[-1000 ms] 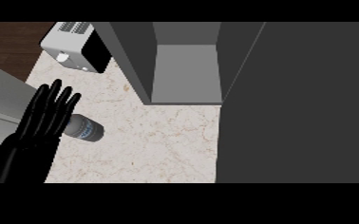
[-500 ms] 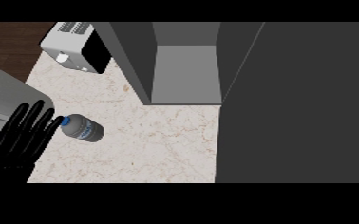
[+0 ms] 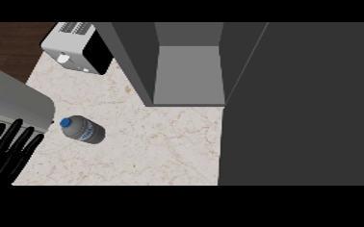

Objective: Pick up the bottled water, place it into the cabinet and close the cabinet

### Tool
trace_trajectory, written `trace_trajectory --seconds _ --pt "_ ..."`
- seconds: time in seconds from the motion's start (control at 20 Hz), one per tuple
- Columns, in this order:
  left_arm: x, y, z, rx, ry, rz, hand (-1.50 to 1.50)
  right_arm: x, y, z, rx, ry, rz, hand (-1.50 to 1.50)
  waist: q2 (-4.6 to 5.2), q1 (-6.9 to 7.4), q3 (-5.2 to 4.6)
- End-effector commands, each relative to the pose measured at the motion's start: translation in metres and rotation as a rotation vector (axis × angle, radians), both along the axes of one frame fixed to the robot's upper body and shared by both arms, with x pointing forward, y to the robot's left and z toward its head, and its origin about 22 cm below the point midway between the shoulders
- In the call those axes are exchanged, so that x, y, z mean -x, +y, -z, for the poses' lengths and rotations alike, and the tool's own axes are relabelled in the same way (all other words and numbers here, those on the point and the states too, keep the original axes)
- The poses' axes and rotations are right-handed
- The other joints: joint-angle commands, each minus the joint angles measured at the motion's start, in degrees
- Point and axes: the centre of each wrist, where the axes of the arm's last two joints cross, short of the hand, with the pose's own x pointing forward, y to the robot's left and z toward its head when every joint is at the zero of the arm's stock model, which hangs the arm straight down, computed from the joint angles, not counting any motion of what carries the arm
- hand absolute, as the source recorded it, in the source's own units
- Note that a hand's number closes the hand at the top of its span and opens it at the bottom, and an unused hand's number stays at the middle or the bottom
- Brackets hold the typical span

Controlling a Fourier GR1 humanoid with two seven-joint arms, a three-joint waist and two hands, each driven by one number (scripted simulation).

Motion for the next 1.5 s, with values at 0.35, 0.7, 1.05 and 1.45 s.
trace_trajectory --seconds 0.35,0.7,1.05,1.45 --pt "-0.004 0.024 0.016 -0.005 -0.050 -0.038 -1.50 0.003 0.005 0.023 0.021 0.002 -0.019 -1.50 0.06 -0.08 0.00" --pt "-0.021 0.034 0.048 -0.002 -0.014 -0.120 -1.50 0.018 0.002 -0.001 0.007 -0.019 -0.015 -1.50 0.07 -0.34 -0.01" --pt "-0.036 0.073 0.056 -0.064 -0.039 -0.103 -1.50 0.012 -0.009 0.016 0.027 -0.040 -0.031 -1.50 0.08 -0.28 -0.01" --pt "-0.074 0.074 0.093 -0.105 0.011 -0.098 -1.50 0.005 -0.003 0.023 0.013 -0.043 -0.029 -1.50 0.14 -0.36 -0.02"
